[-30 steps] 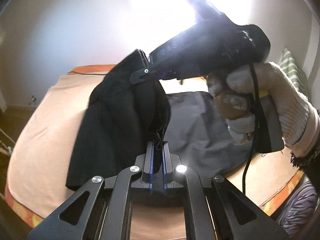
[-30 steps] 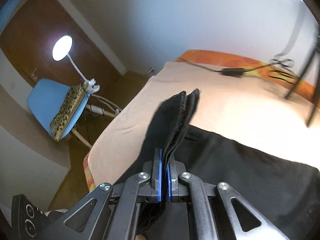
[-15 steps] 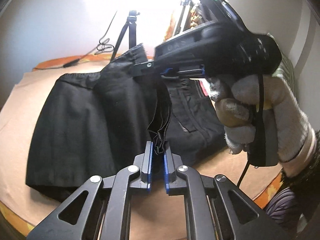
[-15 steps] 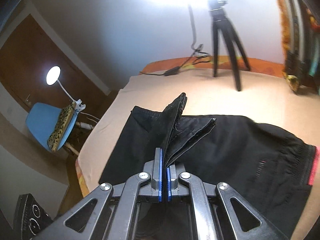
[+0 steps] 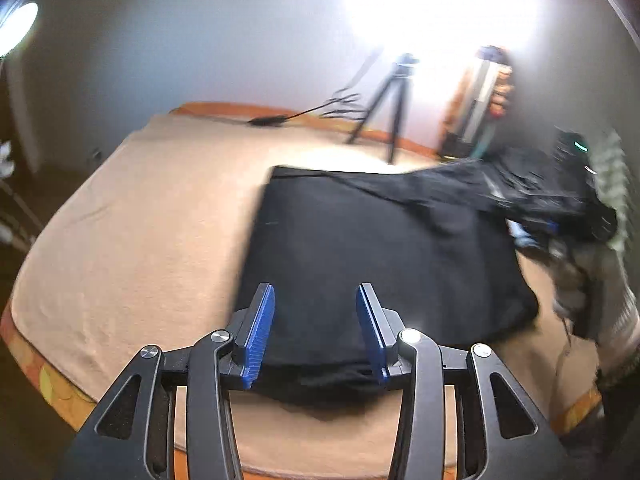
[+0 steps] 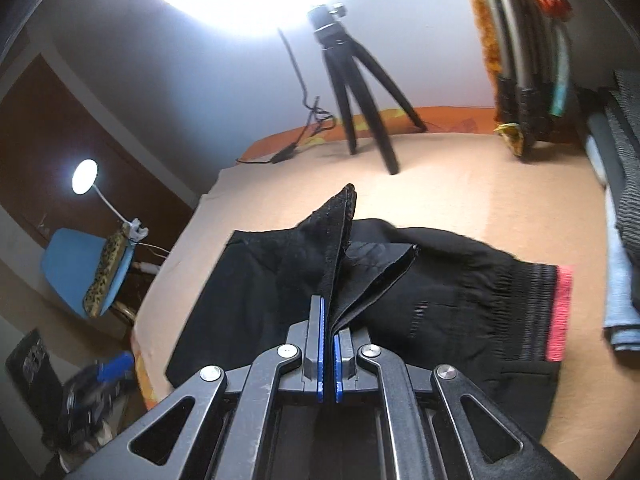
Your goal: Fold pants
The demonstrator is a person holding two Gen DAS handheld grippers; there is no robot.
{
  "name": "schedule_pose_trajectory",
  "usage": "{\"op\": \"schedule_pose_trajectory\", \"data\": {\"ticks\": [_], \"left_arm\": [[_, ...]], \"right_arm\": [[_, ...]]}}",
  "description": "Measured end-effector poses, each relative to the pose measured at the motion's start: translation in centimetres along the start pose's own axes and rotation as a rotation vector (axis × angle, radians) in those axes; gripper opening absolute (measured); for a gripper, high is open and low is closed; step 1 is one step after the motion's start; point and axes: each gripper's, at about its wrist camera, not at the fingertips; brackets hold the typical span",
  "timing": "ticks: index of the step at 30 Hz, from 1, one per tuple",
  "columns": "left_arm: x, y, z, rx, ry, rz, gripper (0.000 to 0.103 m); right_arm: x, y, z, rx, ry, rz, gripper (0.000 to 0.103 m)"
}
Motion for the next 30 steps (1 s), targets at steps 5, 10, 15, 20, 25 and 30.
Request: {"op": "schedule_pose_trajectory", "data": {"ticks": [5, 10, 15, 20, 25, 30], "left_arm": [[-2.1, -0.2, 2.4, -0.015, 0.090, 0.031, 0.041], [-3.6, -0.5, 4.9, 0.045, 0.076, 0.073, 0.041], [-4.9, -0.5, 5.4, 0.089, 0.031, 0.099, 0.041], [-4.4, -0.6, 2.6, 0.036, 0.038, 0.090, 0.041], [-5.6, -1.6, -0.5, -0.118, 0.109, 0.099, 0.042], [-6.1, -2.4, -1.6, -0.183, 0.154, 0.114, 0.042]], "right_arm": [[1.1, -0.1, -1.4, -0.016, -0.009, -0.007, 0.001], [2.3, -0.6, -3.3, -0.063, -0.028, -0.008, 0.001], [3.4, -1.2, -5.7, -0.105, -0.061, -0.006, 0.001], [3.0, -1.6, -6.4, -0.095, -0.134, 0.018, 0.001], [2.3, -2.3, -6.8, -0.064, -0.217, 0.060, 0.001], [2.0, -2.4, -7.3, -0.052, -0.246, 0.071, 0.001]]}}
Point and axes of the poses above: each gripper's, at about its wrist camera, not at the fingertips, and x roughly against the way its jaws point, z to its left, y to its top, and after that the axes turned 2 degrees about -y, right-handed
